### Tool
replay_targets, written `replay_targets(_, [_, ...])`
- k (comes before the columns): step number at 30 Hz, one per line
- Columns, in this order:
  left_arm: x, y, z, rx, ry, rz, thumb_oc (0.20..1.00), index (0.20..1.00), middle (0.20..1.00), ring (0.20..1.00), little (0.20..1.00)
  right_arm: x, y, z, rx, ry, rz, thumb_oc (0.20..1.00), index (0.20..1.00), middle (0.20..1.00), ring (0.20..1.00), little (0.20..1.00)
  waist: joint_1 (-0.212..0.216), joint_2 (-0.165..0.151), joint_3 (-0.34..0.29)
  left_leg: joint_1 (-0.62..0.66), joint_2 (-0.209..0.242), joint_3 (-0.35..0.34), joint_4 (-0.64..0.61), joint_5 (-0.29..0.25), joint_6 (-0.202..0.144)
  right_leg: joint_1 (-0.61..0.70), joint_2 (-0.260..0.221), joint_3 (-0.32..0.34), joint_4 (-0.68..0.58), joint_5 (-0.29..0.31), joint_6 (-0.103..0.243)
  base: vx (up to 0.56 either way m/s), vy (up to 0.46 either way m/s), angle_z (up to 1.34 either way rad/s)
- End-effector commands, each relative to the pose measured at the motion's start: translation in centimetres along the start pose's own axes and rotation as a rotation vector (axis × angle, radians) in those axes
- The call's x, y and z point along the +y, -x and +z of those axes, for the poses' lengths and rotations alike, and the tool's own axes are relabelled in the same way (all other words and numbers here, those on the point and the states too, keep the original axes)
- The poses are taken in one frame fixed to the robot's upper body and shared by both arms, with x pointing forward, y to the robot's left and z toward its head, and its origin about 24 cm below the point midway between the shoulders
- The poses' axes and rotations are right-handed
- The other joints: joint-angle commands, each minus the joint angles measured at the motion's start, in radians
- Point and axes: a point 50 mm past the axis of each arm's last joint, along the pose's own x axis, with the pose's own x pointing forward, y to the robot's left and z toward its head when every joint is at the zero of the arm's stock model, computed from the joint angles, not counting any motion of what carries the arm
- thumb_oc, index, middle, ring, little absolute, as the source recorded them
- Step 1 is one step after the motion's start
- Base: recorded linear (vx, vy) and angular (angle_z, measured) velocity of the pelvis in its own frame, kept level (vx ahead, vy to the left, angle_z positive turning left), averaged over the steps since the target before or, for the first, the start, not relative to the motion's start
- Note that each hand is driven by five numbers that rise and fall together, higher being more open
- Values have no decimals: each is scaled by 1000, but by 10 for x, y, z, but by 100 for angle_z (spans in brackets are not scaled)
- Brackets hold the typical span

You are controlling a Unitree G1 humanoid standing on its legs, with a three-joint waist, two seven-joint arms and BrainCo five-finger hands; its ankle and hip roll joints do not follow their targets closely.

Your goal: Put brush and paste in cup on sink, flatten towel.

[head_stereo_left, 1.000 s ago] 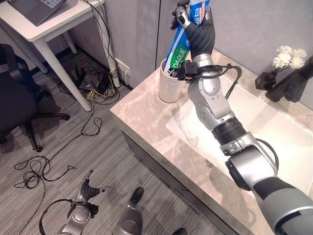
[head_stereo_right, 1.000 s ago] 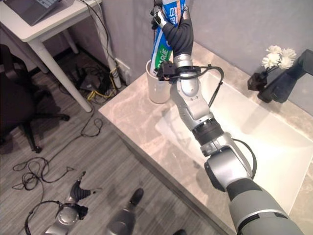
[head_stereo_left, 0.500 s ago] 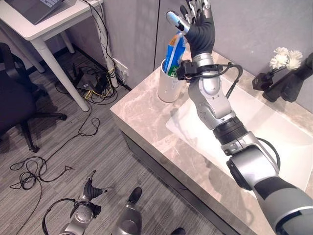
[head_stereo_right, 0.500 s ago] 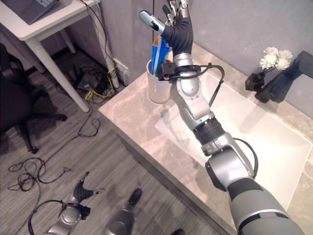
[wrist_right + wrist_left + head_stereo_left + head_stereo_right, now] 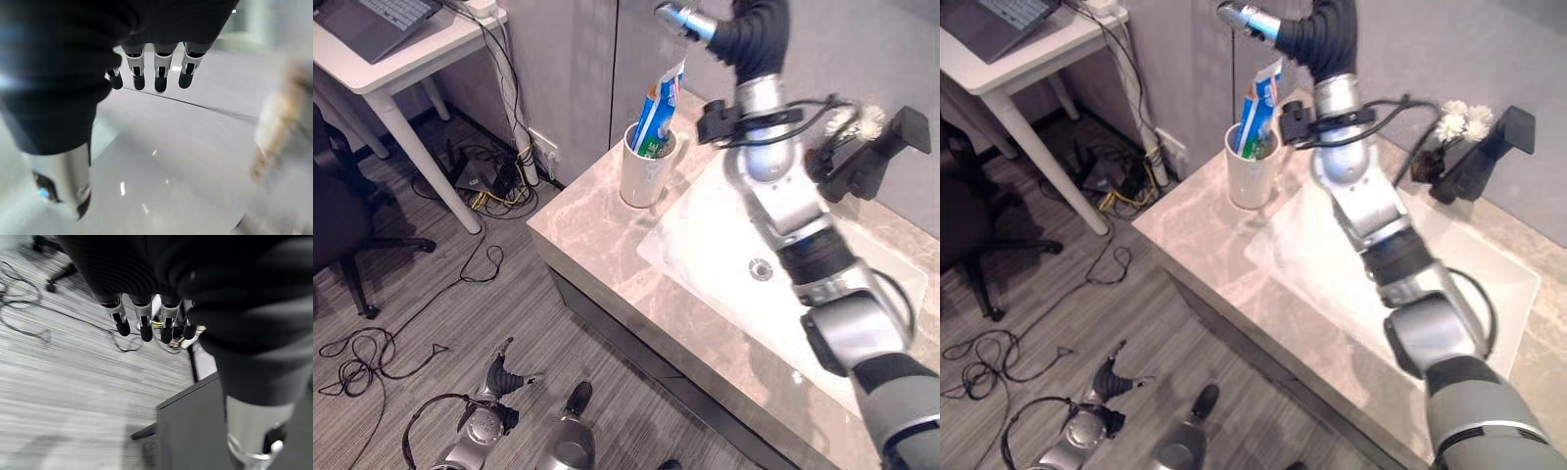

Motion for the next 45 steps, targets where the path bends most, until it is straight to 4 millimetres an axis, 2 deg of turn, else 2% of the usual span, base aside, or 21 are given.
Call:
replay_targets(1, [27,1,-5,-20,-18,90,1000,1000,1000,1000,1000,-37,17,3,-107,392,70,1000,1000,1000,1000,1000,-53,20,-77,-12,-28,30,-41,53,16,106,-24,30,1,162,58,-6,2,-7])
replay_targets(2, [35,1,-5,-17,12,139,1000,1000,1000,1000,1000,-56,28,-4,-90,536,85,1000,1000,1000,1000,1000,-71,27,-84,-7,-26,34,-41,52,15,109,-23,30,1,157,60,-6,10,-8])
replay_targets(7, [54,12,-20,42,7,168,1000,1000,1000,1000,1000,-126,84,22,-126,951,-31,1000,1000,1000,1000,1000,-163,79,-112,17,-7,67,-41,45,20,98,-18,66,1,138,56,6,20,-9])
replay_targets(9, [59,19,-29,69,-16,164,1000,1000,1000,1000,1000,-148,99,27,-80,982,-138,1000,1000,1000,1000,1000,-199,99,-116,32,4,89,-41,32,19,91,-16,93,1,127,53,23,12,-36])
replay_targets(11, [73,26,-36,93,-28,203,1000,1000,1000,1000,1000,-189,137,14,137,1090,-238,1000,1000,1000,1000,1000,-225,110,-117,42,13,110,-41,33,25,78,-15,122,1,130,49,-9,2,-29])
replay_targets(12, [73,26,-36,91,-30,201,1000,1000,1000,1000,1000,-190,138,15,139,1092,-238,1000,1000,1000,1000,1000,-222,109,-118,41,13,111,-41,34,25,77,-15,123,1,131,49,-15,1,-41])
replay_targets(14, [94,32,-42,125,-10,299,1000,1000,1000,1000,1000,-228,196,0,427,1094,-452,1000,1000,1000,1000,1000,-252,127,-114,60,27,138,-41,28,27,63,-11,164,1,119,42,14,-25,-47])
replay_targets(17, [121,39,-39,103,16,427,1000,1000,1000,1000,1000,-252,284,1,789,1135,-589,1000,1000,1000,1000,1000,-288,143,-111,77,39,157,-41,17,26,58,-7,192,1,110,39,28,-59,-38])
replay_targets(18, [139,44,-31,61,70,524,1000,1000,1000,1000,1000,-253,372,11,1119,1053,-824,1000,1000,1000,1000,1000,-302,152,-112,83,46,161,-41,18,22,56,-2,200,1,102,33,16,-74,-33])
replay_targets(20, [153,46,-22,16,89,585,1000,1000,1000,1000,1000,-240,439,23,1401,1012,-941,1000,1000,1000,1000,1000,-310,159,-112,88,53,165,-41,18,17,58,3,204,1,94,28,-4,-60,-19])
replay_targets(22, [160,46,-11,-45,109,624,1000,1000,1000,1000,1000,-232,481,38,1583,995,-1054,1000,1000,1000,1000,1000,-316,162,-113,92,57,168,-41,18,14,58,6,206,1,90,26,2,-49,-14])
replay_targets(25, [173,42,22,-209,225,675,1000,1000,1000,1000,1000,-192,547,59,1966,779,-1189,1000,1000,1000,1000,1000,-314,172,-104,100,64,176,-41,25,11,58,11,213,1,85,18,-14,-49,-6])
replay_targets(26, [174,42,21,-208,226,676,1000,1000,1000,1000,1000,-193,547,59,1965,777,-1189,1000,1000,1000,1000,1000,-315,173,-104,99,63,176,-41,26,11,57,11,213,1,86,18,-40,-22,-7])
replay_targets(27, [179,41,37,-287,258,682,925,925,925,925,925,-171,565,67,2130,711,-1118,1000,1000,1000,1000,1000,-313,178,-101,104,66,181,-41,25,9,58,14,218,1,81,16,-12,-19,-8])
replay_targets(28, [179,40,50,-355,304,674,705,705,705,705,705,-149,582,78,2256,579,-1126,1000,1000,1000,1000,1000,-318,185,-102,109,70,188,-41,26,8,54,14,222,1,78,14,8,-38,-17])
replay_targets(29, [180,38,61,-410,361,671,322,322,322,322,322,-128,589,79,2353,505,-1045,1000,1000,1000,1000,1000,-314,191,-100,119,74,195,-41,19,5,59,17,227,1,67,12,8,-42,-21])
replay_targets(30, [179,38,69,-462,435,650,200,200,200,200,200,-101,594,76,2415,361,-929,1000,1000,1000,1000,1000,-317,197,-94,126,78,202,-41,19,4,60,19,234,1,64,8,-5,-31,-17])
replay_targets(31, [178,38,68,-460,461,640,200,200,200,200,200,-97,594,76,2416,319,-903,1000,1000,1000,1000,1000,-323,197,-93,125,79,205,-41,26,5,56,19,239,1,68,5,-4,-29,-9])
replay_targets(34, [162,32,71,-473,587,488,200,200,200,200,200,-61,597,73,2490,172,-514,1000,1000,1000,1000,1000,-335,211,-89,146,87,222,-41,23,3,61,27,255,1,61,-3,6,-21,-11])
replay_targets(37, [162,34,74,-468,449,412,200,200,200,200,200,-50,589,61,2446,145,-215,1000,1000,1000,1000,1000,-336,222,-90,151,91,227,-41,28,3,61,32,261,1,60,-9,30,-28,-16])
replay_targets(45, [163,35,79,-477,414,347,200,200,200,200,200,-47,572,36,2325,157,-131,1000,1000,1000,1000,1000,-334,230,-89,169,88,227,-41,24,10,77,39,258,1,54,-13,26,-13,0])
